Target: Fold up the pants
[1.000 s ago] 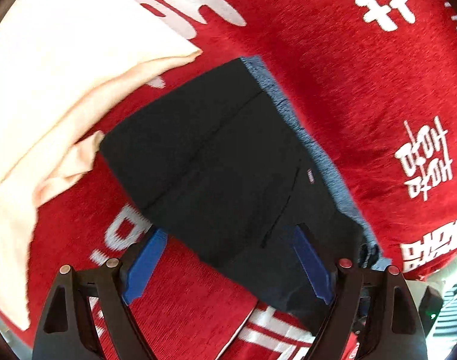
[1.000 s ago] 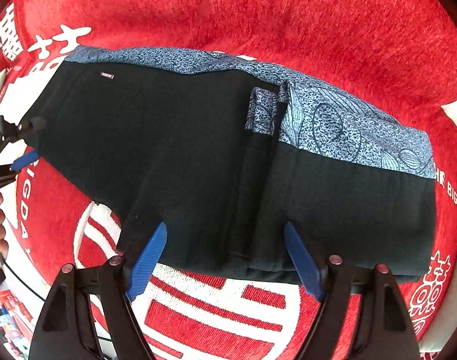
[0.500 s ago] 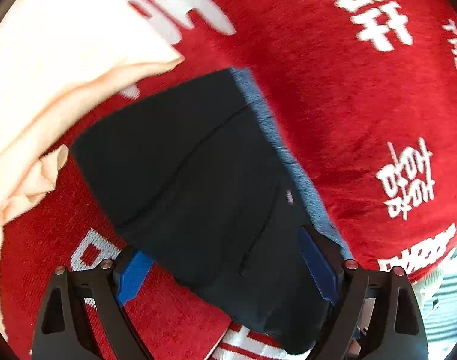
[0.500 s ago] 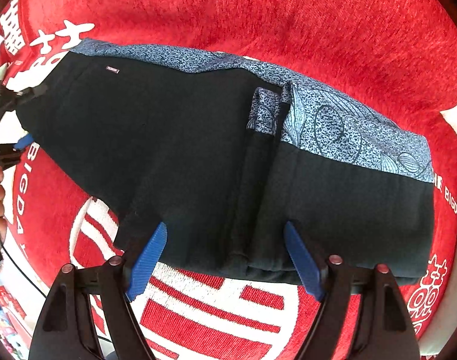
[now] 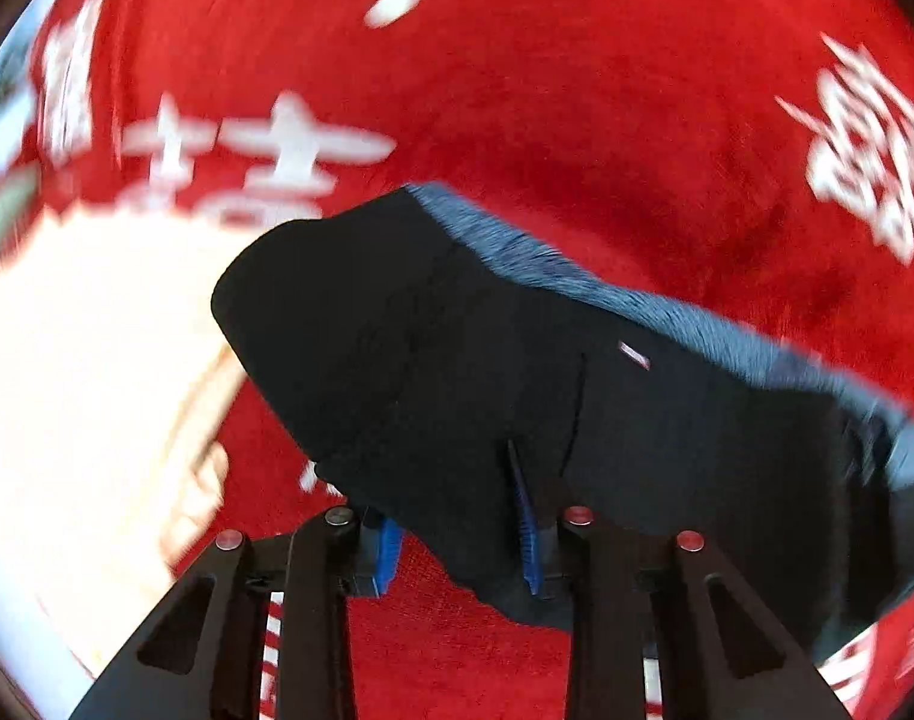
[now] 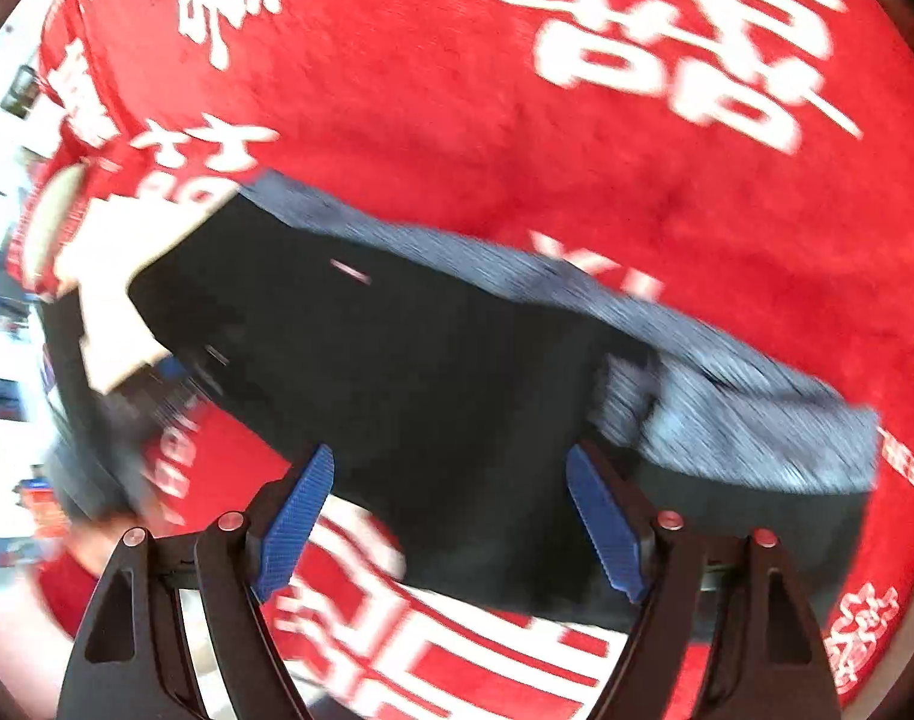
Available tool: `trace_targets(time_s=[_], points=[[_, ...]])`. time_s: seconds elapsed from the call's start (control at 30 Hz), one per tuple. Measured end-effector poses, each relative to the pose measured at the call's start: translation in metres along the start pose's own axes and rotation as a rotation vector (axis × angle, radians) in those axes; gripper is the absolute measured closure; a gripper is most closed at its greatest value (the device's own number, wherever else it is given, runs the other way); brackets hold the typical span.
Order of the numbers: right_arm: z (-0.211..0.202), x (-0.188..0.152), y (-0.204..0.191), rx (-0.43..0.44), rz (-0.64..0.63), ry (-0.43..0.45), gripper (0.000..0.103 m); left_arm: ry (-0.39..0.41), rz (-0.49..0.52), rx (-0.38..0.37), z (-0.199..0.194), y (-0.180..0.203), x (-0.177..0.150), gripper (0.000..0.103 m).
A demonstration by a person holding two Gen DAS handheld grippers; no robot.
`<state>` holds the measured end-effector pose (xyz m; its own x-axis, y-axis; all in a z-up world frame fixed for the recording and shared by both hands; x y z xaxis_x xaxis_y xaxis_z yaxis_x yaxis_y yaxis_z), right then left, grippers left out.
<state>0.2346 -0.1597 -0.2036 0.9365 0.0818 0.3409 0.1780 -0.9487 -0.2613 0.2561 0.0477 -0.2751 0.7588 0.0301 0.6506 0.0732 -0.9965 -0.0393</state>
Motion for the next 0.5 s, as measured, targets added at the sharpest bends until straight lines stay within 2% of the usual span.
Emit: trace_targets(time_s=[0.03,0.13,0.23,0.37,0.5], points=[[0.005,0.012,-0.008,0.036,0.009,-0.02,0.019,0.019,0.061,0.016,-0.002,0.007,-0.001,0.071],[0.022,0.044,-0.039,0.109,0.01,-0.082,0.018,0.045,0.16,0.043,-0.004,0.018,-0.003,0.071],[0.044,0.072,-0.084,0.169,-0.054,-0.147,0.016,0.059,0.221,0.061,-0.005,0.027,-0.003,0.071],[0.079,0.087,-0.144,0.224,-0.155,-0.257,0.015,0.084,0.285,0.078,-0.008,0.034,-0.005,0.071],[0.115,0.077,-0.184,0.242,-0.245,-0.378,0.015,0.099,0.321,0.094,-0.013,0.033,-0.005,0.071]])
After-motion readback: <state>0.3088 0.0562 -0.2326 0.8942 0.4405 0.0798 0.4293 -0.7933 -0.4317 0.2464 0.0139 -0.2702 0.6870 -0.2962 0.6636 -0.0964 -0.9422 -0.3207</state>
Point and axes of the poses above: each gripper's, at about its wrist camera, not at the fingertips, and z roughly the way its jaws point, y to its right, x to its top, the point moved 7 cm from there along z, roughly the way its jaws point, and after that the axes turned 14 degrees about y, right-handed, at the moved point
